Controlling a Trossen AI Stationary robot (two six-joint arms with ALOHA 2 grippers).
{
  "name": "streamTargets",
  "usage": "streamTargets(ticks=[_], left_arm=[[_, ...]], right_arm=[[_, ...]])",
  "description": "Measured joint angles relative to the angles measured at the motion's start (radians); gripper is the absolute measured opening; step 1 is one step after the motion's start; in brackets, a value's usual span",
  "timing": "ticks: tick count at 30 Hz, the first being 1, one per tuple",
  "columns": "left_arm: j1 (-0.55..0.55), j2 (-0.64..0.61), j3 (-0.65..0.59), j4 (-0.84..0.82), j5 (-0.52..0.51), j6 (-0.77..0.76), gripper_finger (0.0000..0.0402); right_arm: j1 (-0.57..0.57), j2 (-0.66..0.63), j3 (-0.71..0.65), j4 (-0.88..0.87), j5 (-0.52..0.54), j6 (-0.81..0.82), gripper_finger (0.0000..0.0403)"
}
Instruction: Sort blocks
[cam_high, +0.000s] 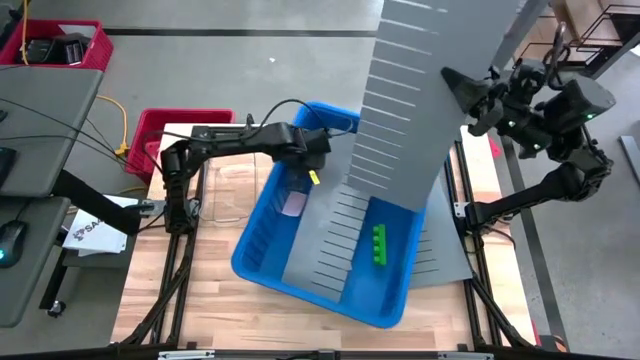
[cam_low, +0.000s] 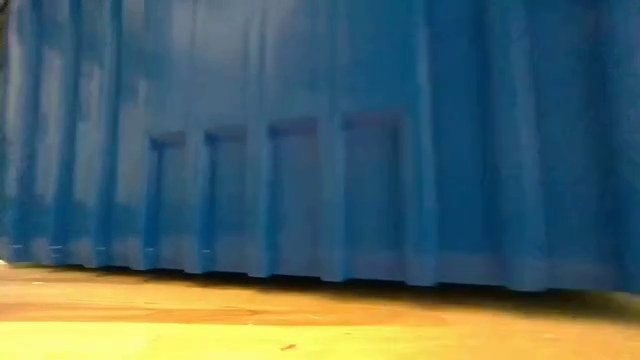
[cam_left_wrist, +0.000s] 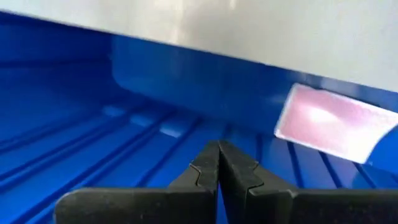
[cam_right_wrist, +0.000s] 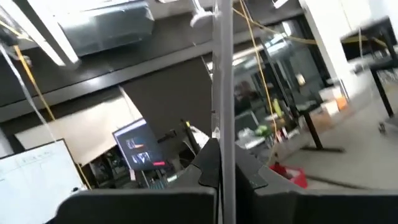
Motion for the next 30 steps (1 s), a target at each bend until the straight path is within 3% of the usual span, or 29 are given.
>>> streamTargets(ticks=[7, 17, 24, 30], left_arm=[[0.023, -0.013, -0.002, -0.218, 0.001, -0.141, 0.0000], [0.024, -0.044, -0.001, -0.379, 0.066, -0.214, 0.0000], [0.024, -0.092, -0.001, -0.416, 0.090, -0.239, 0.0000], [0.023, -0.130, -0.001, -0.415, 0.094, -0.248, 0.0000]], right_arm=[[0.000, -0.025, 0.000, -0.095, 0.092, 0.112, 0.0000], [-0.001, -0.092, 0.000, -0.424, 0.384, 0.319, 0.0000], [-0.001, -0.168, 0.000, -0.442, 0.582, 0.270, 0.0000], [-0.001, -0.227, 0.002, -0.472, 0.842, 0.176, 0.0000]])
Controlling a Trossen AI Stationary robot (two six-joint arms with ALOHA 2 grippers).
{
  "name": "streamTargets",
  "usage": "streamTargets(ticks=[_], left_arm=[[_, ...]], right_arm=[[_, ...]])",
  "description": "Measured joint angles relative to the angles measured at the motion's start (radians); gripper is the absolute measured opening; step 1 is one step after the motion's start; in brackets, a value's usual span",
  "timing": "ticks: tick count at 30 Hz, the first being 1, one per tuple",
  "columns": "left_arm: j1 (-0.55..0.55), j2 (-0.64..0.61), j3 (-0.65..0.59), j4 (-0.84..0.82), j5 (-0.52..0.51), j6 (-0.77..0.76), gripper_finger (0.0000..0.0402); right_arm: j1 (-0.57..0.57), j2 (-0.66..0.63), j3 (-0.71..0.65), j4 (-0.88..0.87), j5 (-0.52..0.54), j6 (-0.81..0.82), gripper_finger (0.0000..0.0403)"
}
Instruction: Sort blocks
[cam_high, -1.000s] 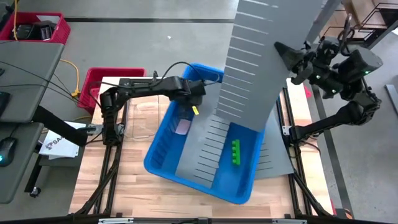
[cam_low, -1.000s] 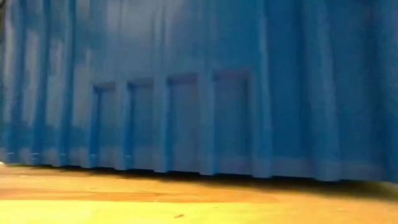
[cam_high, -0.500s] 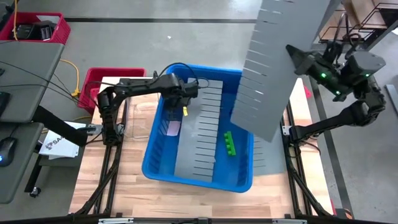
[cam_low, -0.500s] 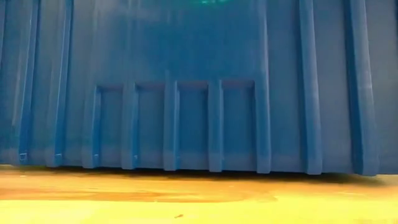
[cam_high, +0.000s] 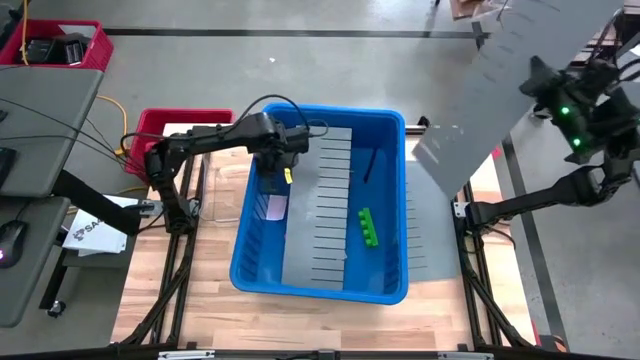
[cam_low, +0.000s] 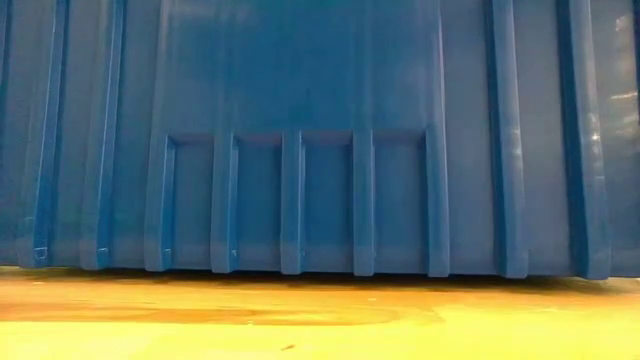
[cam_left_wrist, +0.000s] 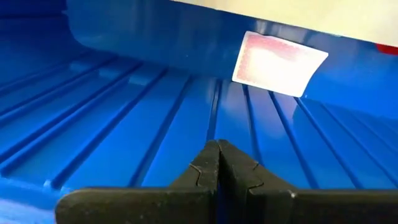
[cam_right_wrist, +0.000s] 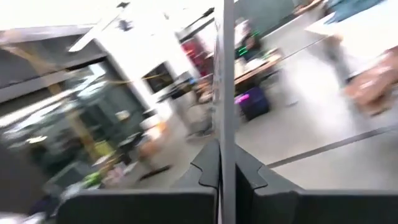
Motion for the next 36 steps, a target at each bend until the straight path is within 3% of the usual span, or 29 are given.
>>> streamTargets(ticks=[2, 6, 9, 13, 17, 21, 29, 36], left_arm=[[0.000, -0.009, 0.000, 0.007, 0.000, -0.003, 0.0000], [0.000, -0.031, 0.000, 0.063, 0.038, -0.007, 0.0000], [0.000, -0.047, 0.000, 0.112, 0.104, -0.005, 0.0000], [0.000, -0.050, 0.000, 0.134, 0.147, 0.003, 0.0000], [0.000, -0.051, 0.000, 0.134, 0.147, 0.003, 0.0000], [-0.002, -0.051, 0.000, 0.134, 0.147, 0.003, 0.0000], [-0.002, -0.051, 0.000, 0.135, 0.147, -0.013, 0.0000], [-0.002, -0.051, 0.000, 0.138, 0.148, -0.013, 0.0000]], right_arm=[[0.000, -0.013, 0.000, -0.034, 0.042, -0.009, 0.0000], [0.000, -0.016, 0.000, -0.203, 0.022, 0.101, 0.0000], [-0.001, -0.004, -0.001, -0.446, -0.051, 0.330, 0.0000], [-0.032, 0.022, -0.014, -0.804, -0.173, 0.754, 0.0000], [-0.109, 0.000, -0.127, -0.708, -0.350, 0.737, 0.0000], [-0.161, 0.004, -0.246, -0.793, -0.596, 0.869, 0.0000], [-0.134, 0.001, -0.579, -0.641, -0.979, 1.002, 0.0000], [-0.046, -0.005, -0.764, -0.408, -1.047, 1.127, 0.0000]])
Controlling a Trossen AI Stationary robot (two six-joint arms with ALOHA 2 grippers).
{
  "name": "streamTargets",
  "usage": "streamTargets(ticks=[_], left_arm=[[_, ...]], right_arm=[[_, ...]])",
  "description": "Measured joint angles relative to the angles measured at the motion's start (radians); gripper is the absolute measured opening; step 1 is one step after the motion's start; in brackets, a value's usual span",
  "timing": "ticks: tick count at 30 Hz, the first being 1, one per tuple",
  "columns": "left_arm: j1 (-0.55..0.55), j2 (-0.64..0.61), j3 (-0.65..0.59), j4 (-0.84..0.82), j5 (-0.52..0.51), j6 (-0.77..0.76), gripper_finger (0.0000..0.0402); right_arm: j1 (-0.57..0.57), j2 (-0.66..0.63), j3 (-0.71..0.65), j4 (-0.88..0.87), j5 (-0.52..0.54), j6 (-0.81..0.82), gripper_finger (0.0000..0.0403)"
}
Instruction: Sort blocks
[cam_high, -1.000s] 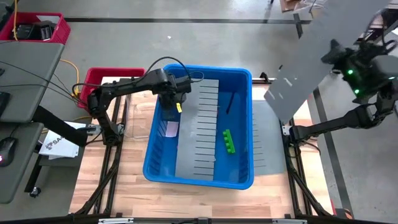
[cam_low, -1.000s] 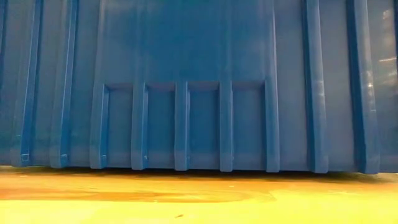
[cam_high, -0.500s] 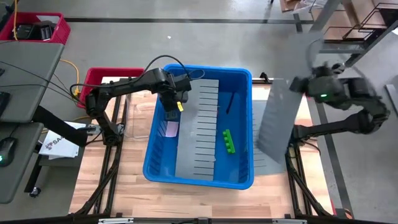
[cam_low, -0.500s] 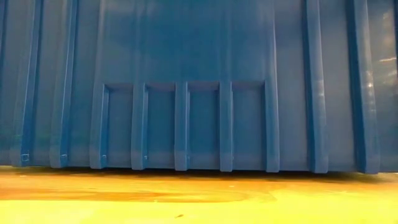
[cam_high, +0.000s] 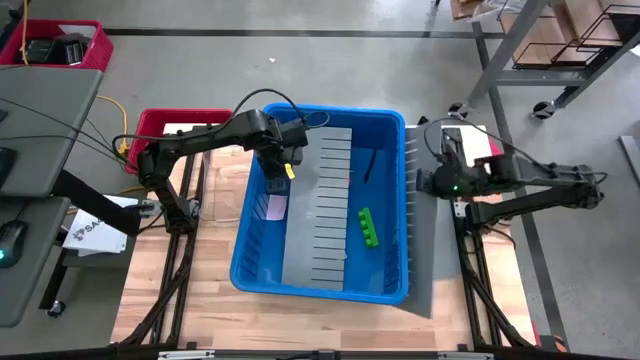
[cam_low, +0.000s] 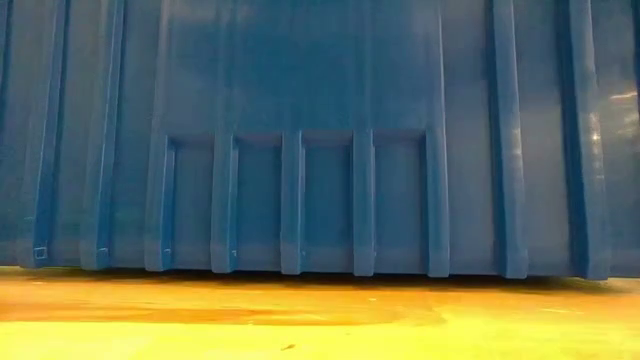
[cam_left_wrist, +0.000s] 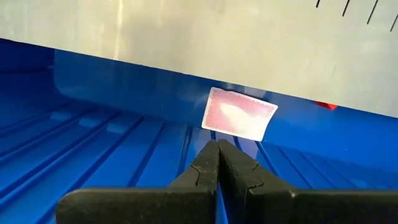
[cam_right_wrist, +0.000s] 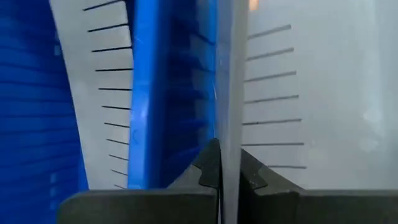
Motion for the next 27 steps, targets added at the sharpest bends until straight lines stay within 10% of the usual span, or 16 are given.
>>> streamTargets(ticks=[12, 27], left_arm=[[0.000, 0.000, 0.000, 0.000, 0.000, 0.026, 0.0000], [0.006, 0.000, 0.001, 0.054, -0.027, 0.022, 0.0000]], right_arm=[[0.106, 0.001, -0.106, 0.030, -0.007, 0.160, 0.0029], [0.125, -0.002, 0.119, -0.274, 0.012, 0.105, 0.0144]])
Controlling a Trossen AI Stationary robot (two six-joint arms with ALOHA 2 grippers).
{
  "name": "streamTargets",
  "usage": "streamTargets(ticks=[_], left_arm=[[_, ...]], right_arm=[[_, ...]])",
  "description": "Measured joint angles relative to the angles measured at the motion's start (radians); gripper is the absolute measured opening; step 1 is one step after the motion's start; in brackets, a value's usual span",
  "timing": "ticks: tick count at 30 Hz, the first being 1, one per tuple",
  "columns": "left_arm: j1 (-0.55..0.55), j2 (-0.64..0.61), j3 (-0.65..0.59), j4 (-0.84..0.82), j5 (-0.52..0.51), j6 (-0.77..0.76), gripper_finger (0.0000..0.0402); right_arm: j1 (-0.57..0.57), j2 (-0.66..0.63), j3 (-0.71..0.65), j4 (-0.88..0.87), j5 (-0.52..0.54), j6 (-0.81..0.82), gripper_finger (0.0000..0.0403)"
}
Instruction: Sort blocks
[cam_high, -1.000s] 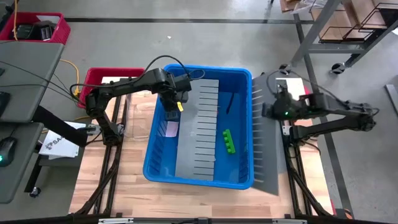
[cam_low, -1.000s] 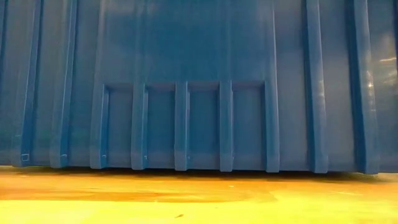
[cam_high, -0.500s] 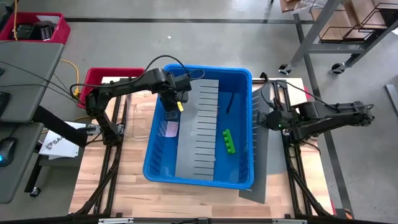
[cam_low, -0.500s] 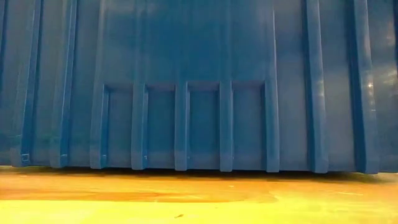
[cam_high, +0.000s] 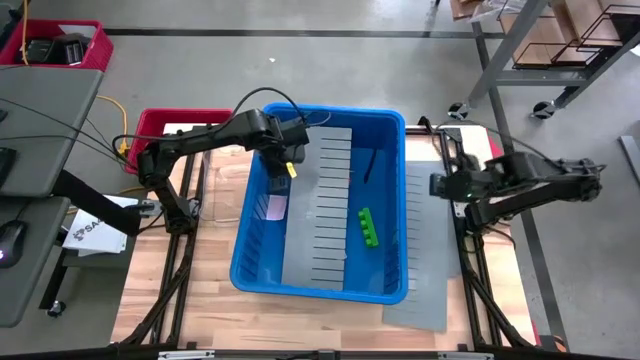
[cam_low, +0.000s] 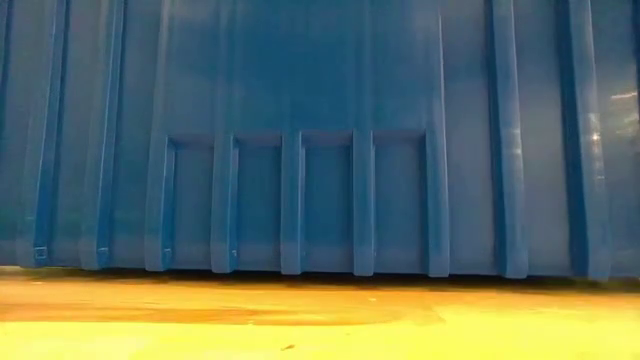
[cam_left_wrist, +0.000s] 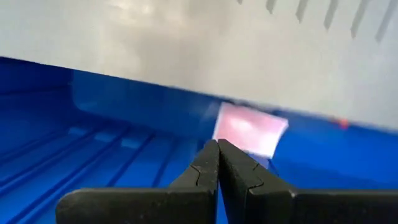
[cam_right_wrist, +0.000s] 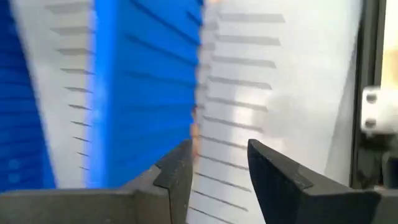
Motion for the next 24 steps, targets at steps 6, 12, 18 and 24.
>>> streamTargets(ticks=[6, 12, 18, 24], left_arm=[[0.048, 0.002, -0.024, 0.171, 0.026, -0.185, 0.0009], [0.117, 0.004, -0.169, 0.383, 0.113, -0.476, 0.0048], [0.152, 0.004, -0.286, 0.516, 0.149, -0.719, 0.0110], [0.180, 0.004, -0.293, 0.516, 0.027, -0.788, 0.0174]], right_arm=[[0.000, 0.003, 0.177, -0.003, 0.145, -0.102, 0.0145], [0.000, 0.023, 0.268, 0.052, 0.184, -0.222, 0.0145], [0.000, 0.059, 0.273, 0.054, 0.189, -0.281, 0.0145], [0.000, 0.105, 0.273, 0.054, 0.175, -0.340, 0.0145]])
